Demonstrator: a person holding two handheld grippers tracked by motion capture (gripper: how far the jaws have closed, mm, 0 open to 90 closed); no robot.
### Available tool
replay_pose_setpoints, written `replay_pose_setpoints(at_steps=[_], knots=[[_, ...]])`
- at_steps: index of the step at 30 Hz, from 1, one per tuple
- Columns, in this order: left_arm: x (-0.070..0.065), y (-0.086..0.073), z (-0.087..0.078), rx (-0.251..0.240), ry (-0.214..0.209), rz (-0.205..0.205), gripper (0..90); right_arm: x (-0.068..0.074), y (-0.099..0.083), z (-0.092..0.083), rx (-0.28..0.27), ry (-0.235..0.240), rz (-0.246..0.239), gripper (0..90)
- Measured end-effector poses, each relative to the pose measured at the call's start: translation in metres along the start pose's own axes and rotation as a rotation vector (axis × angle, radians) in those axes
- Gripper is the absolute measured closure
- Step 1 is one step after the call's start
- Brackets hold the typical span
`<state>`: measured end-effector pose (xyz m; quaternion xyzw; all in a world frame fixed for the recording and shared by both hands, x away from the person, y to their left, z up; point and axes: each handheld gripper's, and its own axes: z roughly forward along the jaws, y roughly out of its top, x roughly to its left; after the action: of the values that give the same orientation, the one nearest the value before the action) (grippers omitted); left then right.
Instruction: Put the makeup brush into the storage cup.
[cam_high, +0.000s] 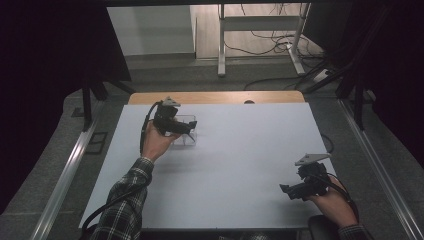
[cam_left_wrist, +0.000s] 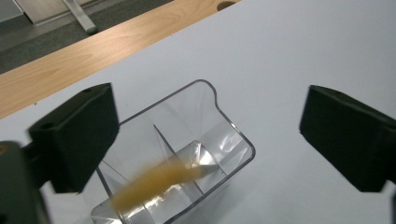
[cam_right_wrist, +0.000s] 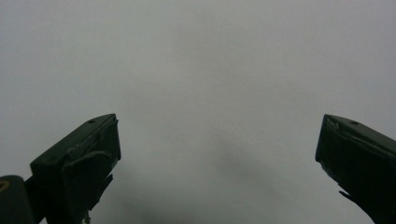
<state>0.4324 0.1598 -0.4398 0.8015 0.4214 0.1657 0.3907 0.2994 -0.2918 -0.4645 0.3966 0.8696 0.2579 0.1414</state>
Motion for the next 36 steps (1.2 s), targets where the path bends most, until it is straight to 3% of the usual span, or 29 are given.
replay_pose_setpoints(at_steps=[10, 36], knots=[[0.003, 0.001, -0.003, 0.033, -0.036, 0.009, 0.0, 0.000, 0.000, 0.000, 0.002, 0.000, -0.002, 0.0], [0.003, -0.002, -0.019, 0.030, -0.047, 0.031, 0.0, 0.001, 0.000, 0.000, 0.004, -0.001, -0.001, 0.0]])
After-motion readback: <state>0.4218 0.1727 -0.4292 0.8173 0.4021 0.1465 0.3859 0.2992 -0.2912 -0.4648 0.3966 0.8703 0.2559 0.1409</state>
